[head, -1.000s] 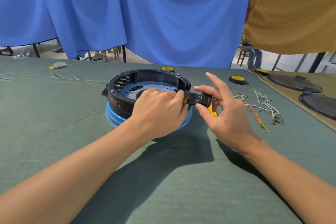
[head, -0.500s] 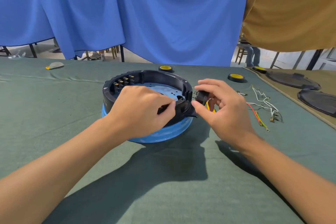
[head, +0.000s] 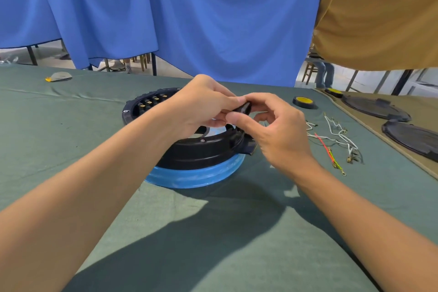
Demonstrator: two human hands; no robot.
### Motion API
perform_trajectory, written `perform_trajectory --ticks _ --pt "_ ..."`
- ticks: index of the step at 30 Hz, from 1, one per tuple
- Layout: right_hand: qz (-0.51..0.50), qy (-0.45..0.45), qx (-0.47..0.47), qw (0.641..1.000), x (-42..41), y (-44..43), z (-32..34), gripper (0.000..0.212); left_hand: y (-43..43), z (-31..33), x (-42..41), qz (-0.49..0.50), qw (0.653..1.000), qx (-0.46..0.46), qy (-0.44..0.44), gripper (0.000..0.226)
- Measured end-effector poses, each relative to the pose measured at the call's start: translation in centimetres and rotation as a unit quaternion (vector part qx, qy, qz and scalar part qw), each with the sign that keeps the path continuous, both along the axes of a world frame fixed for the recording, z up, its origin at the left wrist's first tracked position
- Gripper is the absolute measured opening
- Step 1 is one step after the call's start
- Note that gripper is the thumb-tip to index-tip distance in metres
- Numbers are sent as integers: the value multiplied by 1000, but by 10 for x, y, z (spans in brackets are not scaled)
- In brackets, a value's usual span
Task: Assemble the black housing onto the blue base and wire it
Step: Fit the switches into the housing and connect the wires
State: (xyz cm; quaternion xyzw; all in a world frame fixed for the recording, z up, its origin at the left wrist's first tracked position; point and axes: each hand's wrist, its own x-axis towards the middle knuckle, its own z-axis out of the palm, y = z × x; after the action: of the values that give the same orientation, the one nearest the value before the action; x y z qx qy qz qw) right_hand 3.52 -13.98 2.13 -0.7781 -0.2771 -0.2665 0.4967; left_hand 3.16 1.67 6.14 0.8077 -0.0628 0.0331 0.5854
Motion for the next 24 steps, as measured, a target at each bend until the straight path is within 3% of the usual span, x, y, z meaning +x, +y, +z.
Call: perform_trajectory --ticks 5,9,24 --pt "69 172 -40 982 25 -15 28 11 4 -6 10 13 1000 -7 18 13" --pt "113 235 -15 965 30 -15 32 10 6 -11 10 11 999 -12 31 11" --pt "83 226 -62 969 30 -15 31 5 6 -12 7 19 999 -4 41 8"
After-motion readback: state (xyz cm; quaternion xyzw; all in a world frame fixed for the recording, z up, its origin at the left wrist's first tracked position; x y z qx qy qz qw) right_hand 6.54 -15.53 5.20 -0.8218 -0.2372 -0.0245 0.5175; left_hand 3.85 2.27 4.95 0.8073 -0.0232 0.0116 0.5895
